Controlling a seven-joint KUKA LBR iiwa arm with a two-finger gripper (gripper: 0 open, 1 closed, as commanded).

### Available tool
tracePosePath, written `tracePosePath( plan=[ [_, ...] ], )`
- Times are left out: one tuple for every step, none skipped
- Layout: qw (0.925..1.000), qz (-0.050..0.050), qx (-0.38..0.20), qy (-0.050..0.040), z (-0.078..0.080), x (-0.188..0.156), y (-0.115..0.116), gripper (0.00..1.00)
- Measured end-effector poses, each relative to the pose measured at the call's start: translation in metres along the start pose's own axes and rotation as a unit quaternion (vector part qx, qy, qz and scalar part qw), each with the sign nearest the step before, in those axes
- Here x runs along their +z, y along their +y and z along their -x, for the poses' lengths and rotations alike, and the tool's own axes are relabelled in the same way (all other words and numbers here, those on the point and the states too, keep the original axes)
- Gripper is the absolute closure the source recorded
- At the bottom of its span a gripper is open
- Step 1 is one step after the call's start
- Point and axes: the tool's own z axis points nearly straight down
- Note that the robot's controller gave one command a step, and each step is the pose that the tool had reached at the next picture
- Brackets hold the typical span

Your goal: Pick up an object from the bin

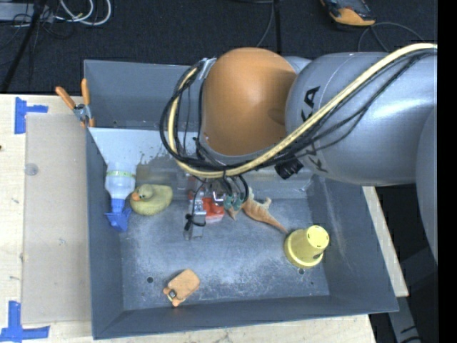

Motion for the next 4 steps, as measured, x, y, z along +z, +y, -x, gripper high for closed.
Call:
tracePosePath(
  plan=[
    [1.0000,0.001,0.002,-0.0035,0.001,-0.005,-0.001,0.00],
    [1.0000,0.002,0.001,-0.0053,-0.018,0.034,-0.014,0.00],
    [0.9990,-0.001,-0.044,0.0004,-0.033,0.070,-0.015,0.00],
    [0.9877,0.001,-0.156,-0.0063,-0.051,0.110,-0.016,0.00]
  ],
)
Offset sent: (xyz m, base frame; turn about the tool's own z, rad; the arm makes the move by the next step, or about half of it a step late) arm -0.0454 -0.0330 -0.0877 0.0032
